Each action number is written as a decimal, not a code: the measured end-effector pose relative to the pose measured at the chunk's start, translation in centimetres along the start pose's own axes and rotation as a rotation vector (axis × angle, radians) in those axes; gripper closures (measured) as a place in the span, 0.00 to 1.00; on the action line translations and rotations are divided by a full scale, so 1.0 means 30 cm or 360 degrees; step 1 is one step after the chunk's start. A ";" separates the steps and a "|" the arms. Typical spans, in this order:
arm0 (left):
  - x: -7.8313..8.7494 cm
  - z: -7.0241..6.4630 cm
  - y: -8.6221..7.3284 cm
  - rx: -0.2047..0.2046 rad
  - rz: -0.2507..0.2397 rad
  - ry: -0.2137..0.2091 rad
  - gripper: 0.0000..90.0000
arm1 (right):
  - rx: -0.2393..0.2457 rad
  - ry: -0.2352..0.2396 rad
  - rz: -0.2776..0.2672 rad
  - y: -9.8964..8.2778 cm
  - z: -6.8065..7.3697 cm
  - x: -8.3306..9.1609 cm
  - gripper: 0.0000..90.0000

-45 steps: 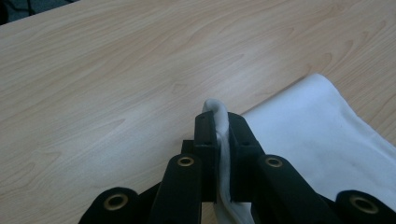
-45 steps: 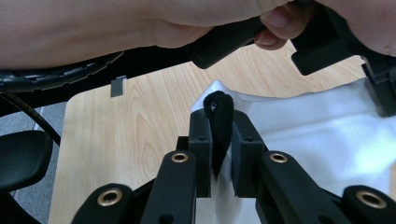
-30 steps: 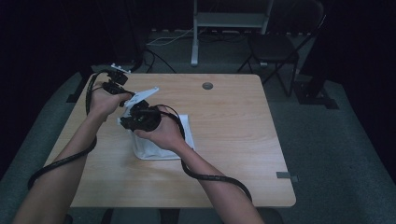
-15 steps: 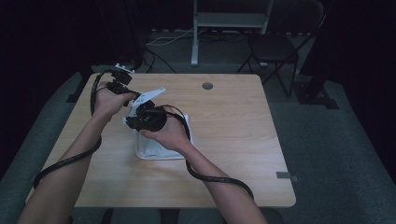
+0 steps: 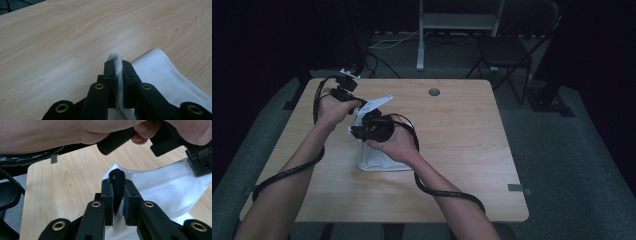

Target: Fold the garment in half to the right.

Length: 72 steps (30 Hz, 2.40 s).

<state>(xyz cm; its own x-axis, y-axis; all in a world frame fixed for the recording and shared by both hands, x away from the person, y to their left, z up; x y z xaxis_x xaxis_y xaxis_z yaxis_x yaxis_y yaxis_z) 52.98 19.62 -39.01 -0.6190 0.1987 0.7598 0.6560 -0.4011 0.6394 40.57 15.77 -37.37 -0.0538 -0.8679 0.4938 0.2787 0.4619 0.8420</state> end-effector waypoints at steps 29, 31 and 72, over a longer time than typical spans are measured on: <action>-0.029 -0.051 0.020 0.0003 -0.0015 -0.0014 0.94 | -0.0021 -0.0052 0.0029 -0.044 -0.029 0.064 0.90; -0.032 -0.058 0.020 0.0001 -0.0014 -0.0018 0.94 | -0.0017 -0.0058 0.0036 -0.049 -0.031 0.068 0.90; -0.095 -0.172 0.023 -0.0048 -0.0009 -0.0056 0.94 | -0.0072 -0.0112 0.0063 -0.151 -0.053 0.121 0.90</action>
<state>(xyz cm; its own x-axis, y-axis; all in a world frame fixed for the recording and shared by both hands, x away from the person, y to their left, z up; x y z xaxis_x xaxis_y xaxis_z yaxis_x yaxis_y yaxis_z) 52.97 14.15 -41.33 -0.6065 0.2323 0.7604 0.6391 -0.4265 0.6400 40.64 10.24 -39.75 -0.1087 -0.8335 0.5417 0.3248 0.4852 0.8118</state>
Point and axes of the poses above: each handheld gripper's, and its own axes: x roughly backward along the jaws, y roughly out of its top, z roughly to its left, the point moved 10 cm from there along -x, roughly forward along the jaws, and after that the axes turned 14 degrees about y, right-handed, at the moved point
